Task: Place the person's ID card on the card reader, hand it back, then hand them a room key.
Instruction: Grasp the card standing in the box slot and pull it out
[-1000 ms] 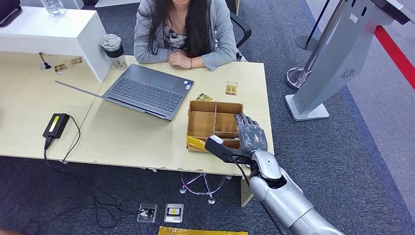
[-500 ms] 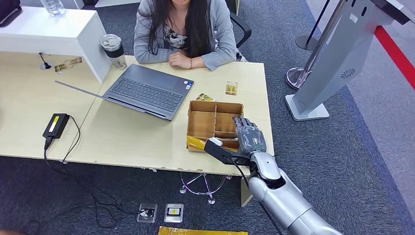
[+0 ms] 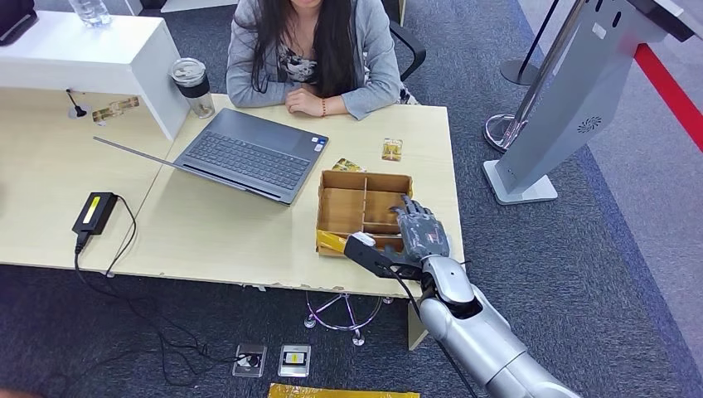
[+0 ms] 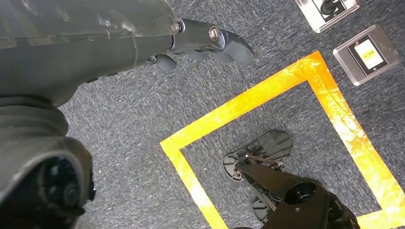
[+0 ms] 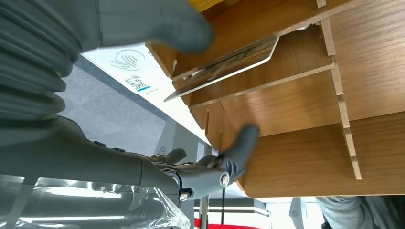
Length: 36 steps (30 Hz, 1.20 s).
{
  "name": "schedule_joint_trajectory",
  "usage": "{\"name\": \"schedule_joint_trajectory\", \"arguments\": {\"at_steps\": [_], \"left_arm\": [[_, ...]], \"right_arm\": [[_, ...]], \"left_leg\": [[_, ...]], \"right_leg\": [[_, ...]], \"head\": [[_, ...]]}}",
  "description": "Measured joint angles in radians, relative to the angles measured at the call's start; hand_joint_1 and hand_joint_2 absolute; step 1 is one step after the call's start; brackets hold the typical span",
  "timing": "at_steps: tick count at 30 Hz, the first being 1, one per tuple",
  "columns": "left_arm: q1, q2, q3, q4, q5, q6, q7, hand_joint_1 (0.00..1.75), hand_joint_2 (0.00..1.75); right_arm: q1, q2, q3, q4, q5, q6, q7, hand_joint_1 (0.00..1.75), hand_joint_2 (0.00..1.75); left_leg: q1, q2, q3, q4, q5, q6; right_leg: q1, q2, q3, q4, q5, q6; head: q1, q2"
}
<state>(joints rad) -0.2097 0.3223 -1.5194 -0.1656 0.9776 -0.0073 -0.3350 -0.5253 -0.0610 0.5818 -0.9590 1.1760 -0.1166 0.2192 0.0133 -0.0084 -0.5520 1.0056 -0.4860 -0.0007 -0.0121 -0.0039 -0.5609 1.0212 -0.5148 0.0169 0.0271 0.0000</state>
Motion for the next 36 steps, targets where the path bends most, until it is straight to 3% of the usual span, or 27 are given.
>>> {"name": "schedule_joint_trajectory", "arguments": {"at_steps": [26,36], "left_arm": [[0.0,-0.001,0.0,0.0,0.006,0.003,0.004,0.0,0.0],[0.0,-0.001,0.0,0.0,0.007,0.006,0.004,0.0,0.0]], "right_arm": [[-0.014,0.016,-0.004,-0.006,0.001,0.046,-0.002,1.75,1.75],[-0.024,0.011,-0.031,-0.077,-0.01,0.053,-0.002,1.75,1.75]], "left_leg": [[0.0,0.0,0.001,0.0,0.0,0.0],[0.0,0.0,0.0,0.0,0.0,0.0]], "right_leg": [[0.0,0.001,0.0,0.0,0.0,0.0],[0.0,0.001,0.0,0.0,0.0,0.0]], "head": [[0.0,0.0],[0.0,0.0]]}}
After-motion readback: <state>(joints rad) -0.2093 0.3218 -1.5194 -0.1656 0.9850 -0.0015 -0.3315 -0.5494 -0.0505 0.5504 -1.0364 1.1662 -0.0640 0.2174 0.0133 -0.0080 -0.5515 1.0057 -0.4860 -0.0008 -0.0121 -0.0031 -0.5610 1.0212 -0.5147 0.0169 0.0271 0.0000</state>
